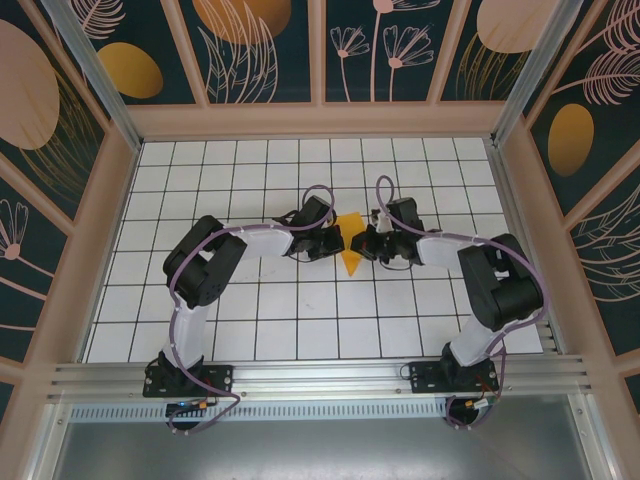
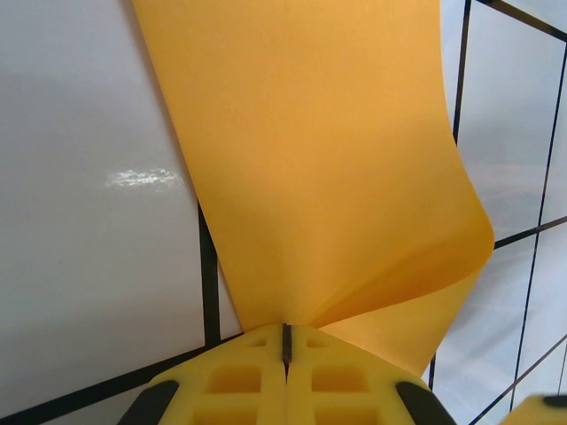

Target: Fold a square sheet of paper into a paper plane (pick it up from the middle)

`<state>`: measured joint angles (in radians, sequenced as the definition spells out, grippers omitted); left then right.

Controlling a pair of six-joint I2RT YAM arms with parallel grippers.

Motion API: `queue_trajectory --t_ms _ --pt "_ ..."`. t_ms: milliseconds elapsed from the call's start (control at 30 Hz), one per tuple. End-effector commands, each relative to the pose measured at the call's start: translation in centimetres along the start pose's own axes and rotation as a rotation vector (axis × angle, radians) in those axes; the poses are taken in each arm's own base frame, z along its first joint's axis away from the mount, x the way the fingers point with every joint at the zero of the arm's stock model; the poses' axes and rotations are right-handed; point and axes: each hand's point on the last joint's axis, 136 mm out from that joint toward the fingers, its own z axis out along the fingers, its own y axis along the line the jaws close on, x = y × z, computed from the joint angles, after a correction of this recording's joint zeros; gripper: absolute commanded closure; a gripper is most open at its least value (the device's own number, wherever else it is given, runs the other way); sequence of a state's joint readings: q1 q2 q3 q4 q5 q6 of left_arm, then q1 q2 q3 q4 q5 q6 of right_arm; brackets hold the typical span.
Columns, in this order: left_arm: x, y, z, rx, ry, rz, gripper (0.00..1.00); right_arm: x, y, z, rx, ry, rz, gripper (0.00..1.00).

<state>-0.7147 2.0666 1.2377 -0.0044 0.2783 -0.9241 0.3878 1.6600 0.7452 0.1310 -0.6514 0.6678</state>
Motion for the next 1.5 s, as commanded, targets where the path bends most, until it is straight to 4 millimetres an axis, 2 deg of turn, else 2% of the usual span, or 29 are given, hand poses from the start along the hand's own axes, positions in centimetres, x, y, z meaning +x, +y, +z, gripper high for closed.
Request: queue_trajectory --t_ms 0,233,700,1233,1300,1467 --pt "1.2 3.8 1.4 -0.133 0.03 -0.008 1.0 2.3 -0.3 -0.4 -0.03 0.056 0.003 1.0" --pt "1.3 4.0 1.4 -0.141 0.029 -0.008 1.0 4.5 -1.1 -0.3 -0.033 0.101 0.011 1.0" --pt "1.3 4.2 1.3 -0.149 0.026 -0.01 1.0 5.2 -3.4 0.7 0.023 0.136 0.04 1.0" --pt "1.4 4.5 1.4 -0.159 0.027 -0.012 1.0 5.7 -4.8 1.2 0.073 0.15 0.053 0.99" --pt "1.4 4.5 1.3 -0.158 0.026 -0.011 1.0 5.5 -4.5 1.1 0.068 0.149 0.046 0.99" --pt "1.4 4.6 1.3 -0.161 0.024 -0.012 1.0 4.7 -1.9 0.2 0.016 0.124 -0.011 0.99"
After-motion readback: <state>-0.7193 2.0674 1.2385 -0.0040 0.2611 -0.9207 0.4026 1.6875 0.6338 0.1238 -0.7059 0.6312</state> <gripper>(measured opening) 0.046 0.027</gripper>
